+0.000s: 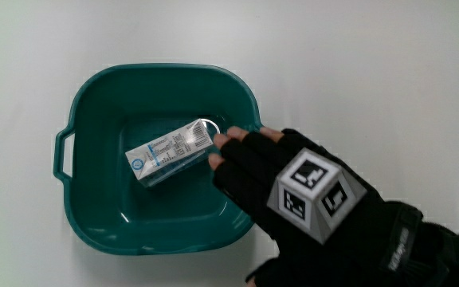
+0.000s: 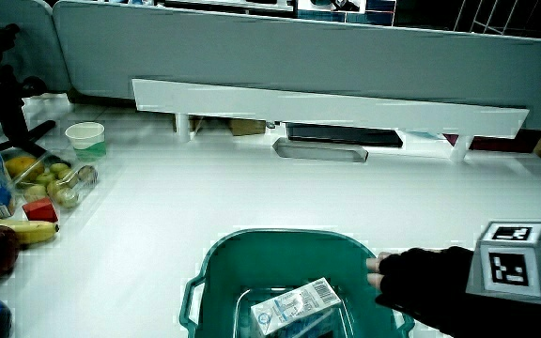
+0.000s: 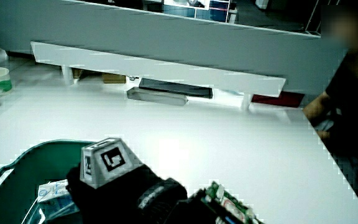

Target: Pick milk

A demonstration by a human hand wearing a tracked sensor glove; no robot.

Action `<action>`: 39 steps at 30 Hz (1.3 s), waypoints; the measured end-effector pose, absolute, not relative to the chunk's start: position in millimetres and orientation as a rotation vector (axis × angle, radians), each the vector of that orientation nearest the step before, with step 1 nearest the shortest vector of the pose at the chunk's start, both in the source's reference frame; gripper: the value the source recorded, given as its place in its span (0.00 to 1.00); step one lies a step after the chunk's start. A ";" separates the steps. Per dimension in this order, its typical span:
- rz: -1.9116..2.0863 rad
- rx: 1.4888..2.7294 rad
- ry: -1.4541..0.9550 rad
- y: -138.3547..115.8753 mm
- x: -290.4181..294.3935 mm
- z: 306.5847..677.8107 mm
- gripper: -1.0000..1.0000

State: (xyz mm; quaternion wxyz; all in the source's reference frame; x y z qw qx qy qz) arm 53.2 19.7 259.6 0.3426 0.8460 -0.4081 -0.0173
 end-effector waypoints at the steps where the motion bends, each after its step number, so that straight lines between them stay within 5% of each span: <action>1: -0.027 2.167 -1.011 16.8 53.8 265.8 0.50; 2: -0.048 2.219 -1.009 13.7 52.6 267.1 0.50; 3: -0.004 2.059 -0.982 10.1 48.1 265.0 0.50; 4: -0.047 2.226 -1.037 8.6 47.5 265.1 0.50; 16: -0.084 2.294 -0.920 -23.1 21.2 292.6 0.50; 28: -0.028 2.113 -0.881 -47.5 -6.2 318.4 0.50; 39: -0.012 2.086 -0.859 -55.6 -19.0 339.9 0.50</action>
